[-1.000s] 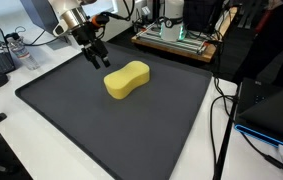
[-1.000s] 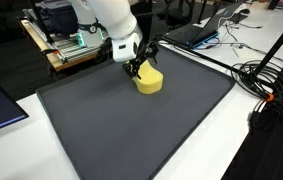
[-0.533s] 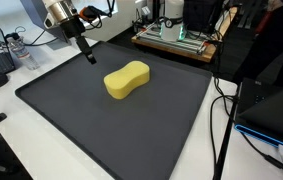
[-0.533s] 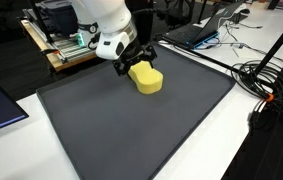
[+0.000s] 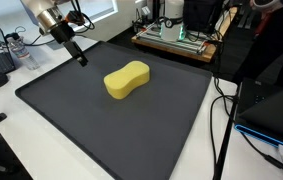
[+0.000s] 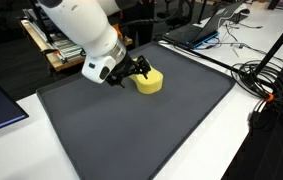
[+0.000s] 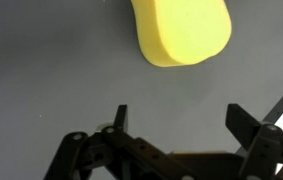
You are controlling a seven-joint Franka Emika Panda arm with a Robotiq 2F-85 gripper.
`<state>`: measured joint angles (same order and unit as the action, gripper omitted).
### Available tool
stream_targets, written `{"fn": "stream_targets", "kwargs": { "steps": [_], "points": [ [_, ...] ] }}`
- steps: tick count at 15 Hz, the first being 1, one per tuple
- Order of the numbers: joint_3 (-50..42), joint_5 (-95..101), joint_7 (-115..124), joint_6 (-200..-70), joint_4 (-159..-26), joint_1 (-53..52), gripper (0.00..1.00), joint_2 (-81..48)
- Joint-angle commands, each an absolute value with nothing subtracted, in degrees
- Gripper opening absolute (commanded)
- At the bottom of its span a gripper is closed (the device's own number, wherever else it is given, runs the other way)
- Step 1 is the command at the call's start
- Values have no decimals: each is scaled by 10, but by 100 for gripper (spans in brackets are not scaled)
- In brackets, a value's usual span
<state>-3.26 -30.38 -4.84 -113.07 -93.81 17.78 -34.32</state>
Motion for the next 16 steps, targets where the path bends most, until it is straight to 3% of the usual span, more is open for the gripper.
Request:
{"fn": "stream_targets", "kwargs": {
  "steps": [1, 8, 16],
  "points": [
    [-19, -334, -58, -1096, -865, 204, 100, -407],
    [-8, -355, -81, -1067, -801, 227, 100, -475],
    [-1, -316, -79, -1054, -801, 183, 100, -458]
  ]
}}
